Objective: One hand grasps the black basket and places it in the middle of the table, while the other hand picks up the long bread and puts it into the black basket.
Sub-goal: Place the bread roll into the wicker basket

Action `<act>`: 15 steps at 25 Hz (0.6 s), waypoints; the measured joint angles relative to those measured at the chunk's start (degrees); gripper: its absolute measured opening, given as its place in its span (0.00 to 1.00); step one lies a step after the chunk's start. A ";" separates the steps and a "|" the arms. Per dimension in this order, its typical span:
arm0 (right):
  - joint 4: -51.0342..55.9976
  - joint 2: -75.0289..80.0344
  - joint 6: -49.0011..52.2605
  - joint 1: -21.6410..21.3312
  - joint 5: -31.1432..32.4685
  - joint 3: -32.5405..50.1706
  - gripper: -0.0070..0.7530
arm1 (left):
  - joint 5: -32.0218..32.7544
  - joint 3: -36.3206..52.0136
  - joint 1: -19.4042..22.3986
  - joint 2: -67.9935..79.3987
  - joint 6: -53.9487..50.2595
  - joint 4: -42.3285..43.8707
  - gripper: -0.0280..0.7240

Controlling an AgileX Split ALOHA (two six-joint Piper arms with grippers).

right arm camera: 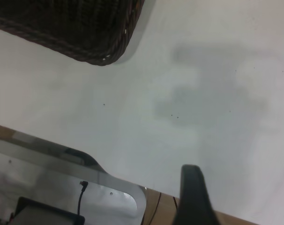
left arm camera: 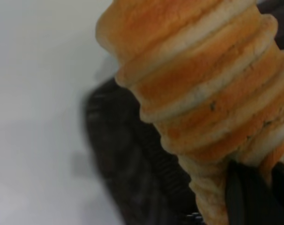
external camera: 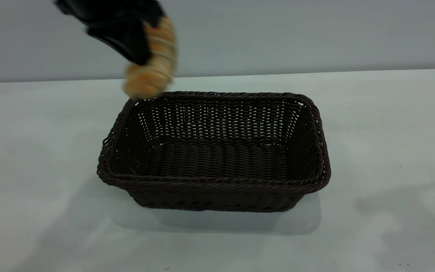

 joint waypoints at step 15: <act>0.00 0.00 -0.05 0.00 0.00 0.00 0.73 | 1.56 0.00 -4.45 5.21 0.23 -4.12 0.77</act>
